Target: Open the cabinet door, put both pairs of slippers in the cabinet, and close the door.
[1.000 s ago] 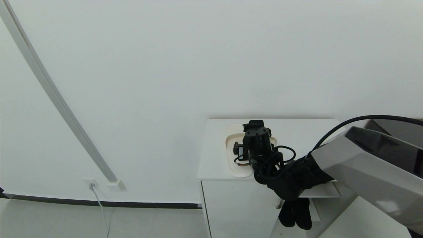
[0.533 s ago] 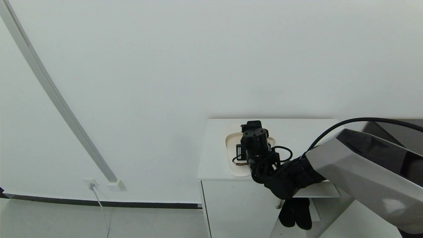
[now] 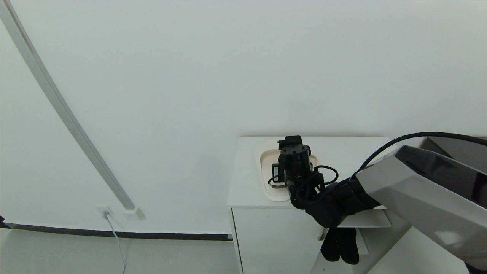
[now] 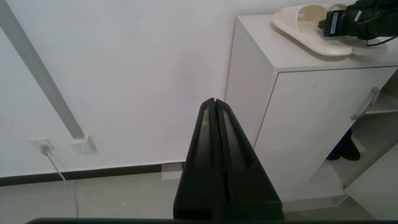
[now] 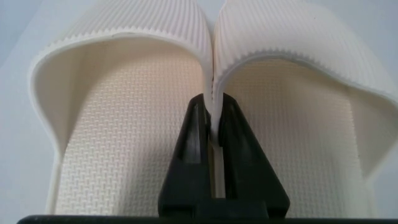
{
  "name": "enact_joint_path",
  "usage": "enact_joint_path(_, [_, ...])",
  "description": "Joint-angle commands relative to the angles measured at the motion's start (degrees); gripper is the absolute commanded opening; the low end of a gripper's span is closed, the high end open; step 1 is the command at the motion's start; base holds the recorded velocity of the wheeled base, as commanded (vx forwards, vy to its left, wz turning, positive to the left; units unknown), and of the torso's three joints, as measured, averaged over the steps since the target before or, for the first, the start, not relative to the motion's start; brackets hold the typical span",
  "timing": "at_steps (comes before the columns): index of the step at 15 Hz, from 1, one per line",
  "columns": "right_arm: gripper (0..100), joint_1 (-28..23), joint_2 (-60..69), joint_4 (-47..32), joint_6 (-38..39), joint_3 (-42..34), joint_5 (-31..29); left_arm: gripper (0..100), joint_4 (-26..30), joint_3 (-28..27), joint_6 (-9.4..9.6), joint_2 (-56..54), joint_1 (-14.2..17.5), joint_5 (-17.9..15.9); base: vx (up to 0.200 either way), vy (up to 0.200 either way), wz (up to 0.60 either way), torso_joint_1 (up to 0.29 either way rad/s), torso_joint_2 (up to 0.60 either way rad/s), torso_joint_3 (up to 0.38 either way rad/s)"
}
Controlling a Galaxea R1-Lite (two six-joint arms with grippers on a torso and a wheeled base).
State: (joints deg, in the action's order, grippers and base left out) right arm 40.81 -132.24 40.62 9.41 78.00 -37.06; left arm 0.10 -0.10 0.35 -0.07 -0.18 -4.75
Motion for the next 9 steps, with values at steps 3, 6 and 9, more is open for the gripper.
enact_joint_path(3, [0, 0.85, 8.32, 0.34, -1.59, -4.87, 0.15, 0, -0.01, 0.01, 0.00, 0.07, 0.01, 0.01, 0.000, 0.000, 0.00, 0.000, 0.00, 0.000])
enact_joint_path(6, [0, 3.39, 19.39, 0.87, -1.59, -17.26, 5.86, 0, -0.01, 0.01, 0.00, 0.07, 0.01, 0.01, 0.000, 0.000, 0.00, 0.000, 0.00, 0.000])
enact_joint_path(9, [0, 5.24, 30.99, 1.74, -1.59, -32.03, 15.17, 0, -0.01, 0.01, 0.17, 0.07, 0.01, 0.01, 0.000, 0.000, 0.00, 0.000, 0.00, 0.000])
